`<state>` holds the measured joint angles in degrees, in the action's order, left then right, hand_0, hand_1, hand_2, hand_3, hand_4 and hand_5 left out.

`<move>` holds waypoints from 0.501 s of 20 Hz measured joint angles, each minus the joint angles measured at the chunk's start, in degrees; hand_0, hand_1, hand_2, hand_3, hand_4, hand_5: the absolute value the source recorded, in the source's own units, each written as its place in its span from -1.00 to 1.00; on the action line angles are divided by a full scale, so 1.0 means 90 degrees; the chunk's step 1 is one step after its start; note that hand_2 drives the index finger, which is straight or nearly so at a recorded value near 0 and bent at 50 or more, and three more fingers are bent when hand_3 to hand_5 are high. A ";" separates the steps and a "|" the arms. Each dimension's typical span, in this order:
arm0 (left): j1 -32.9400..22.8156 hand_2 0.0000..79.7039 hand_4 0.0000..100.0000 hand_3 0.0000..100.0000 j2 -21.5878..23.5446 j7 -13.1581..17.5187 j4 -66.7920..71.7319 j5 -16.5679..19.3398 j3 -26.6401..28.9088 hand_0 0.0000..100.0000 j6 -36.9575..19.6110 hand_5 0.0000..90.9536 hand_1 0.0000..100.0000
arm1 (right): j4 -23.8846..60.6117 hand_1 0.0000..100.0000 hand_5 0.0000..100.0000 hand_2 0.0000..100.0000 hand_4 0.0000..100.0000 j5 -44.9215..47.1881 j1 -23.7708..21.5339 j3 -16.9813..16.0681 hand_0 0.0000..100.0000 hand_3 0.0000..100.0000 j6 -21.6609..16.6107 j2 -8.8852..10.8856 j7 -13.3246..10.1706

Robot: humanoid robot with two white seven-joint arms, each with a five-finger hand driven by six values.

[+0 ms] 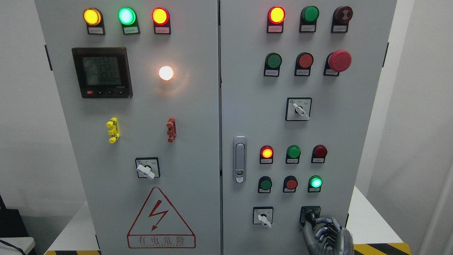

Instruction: Trip black knob to open circuit

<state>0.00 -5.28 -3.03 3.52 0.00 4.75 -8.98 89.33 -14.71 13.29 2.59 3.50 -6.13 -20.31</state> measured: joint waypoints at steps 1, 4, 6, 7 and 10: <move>0.0000 -1.00 -1.00 -1.00 0.0000 0.0000 0.0000 0.0000 0.0000 -0.76 0.0000 -1.00 -0.22 | 0.0001 0.58 0.94 0.07 0.84 0.0001 -0.0004 0.0000 -0.37 0.73 0.0000 0.0001 0.0006; 0.0000 -1.00 -1.00 -1.00 0.0000 0.0000 0.0000 0.0000 0.0000 -0.76 0.0000 -1.00 -0.22 | 0.0002 0.58 0.94 0.07 0.84 0.0002 -0.0011 0.0001 -0.40 0.74 0.0000 0.0002 0.0020; 0.0000 -1.00 -1.00 -1.00 0.0000 0.0000 0.0000 0.0000 0.0000 -0.76 0.0000 -1.00 -0.22 | 0.0003 0.58 0.94 0.05 0.84 0.0003 -0.0018 0.0002 -0.42 0.73 0.0000 0.0004 0.0025; 0.0000 -1.00 -1.00 -1.00 0.0000 0.0000 0.0000 0.0000 0.0000 -0.76 0.0000 -1.00 -0.22 | 0.0003 0.58 0.94 0.02 0.84 0.0003 -0.0026 0.0003 -0.42 0.73 0.0000 0.0005 0.0027; 0.0000 -1.00 -1.00 -1.00 0.0000 0.0000 0.0000 0.0000 0.0000 -0.76 0.0000 -1.00 -0.22 | 0.0003 0.57 0.94 -0.10 0.83 0.0004 -0.0056 0.0004 -0.44 0.72 -0.0057 0.0011 0.0032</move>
<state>0.00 -5.28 -3.03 3.52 0.00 4.75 -8.98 89.36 -14.68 12.79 2.62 2.98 -6.03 -20.03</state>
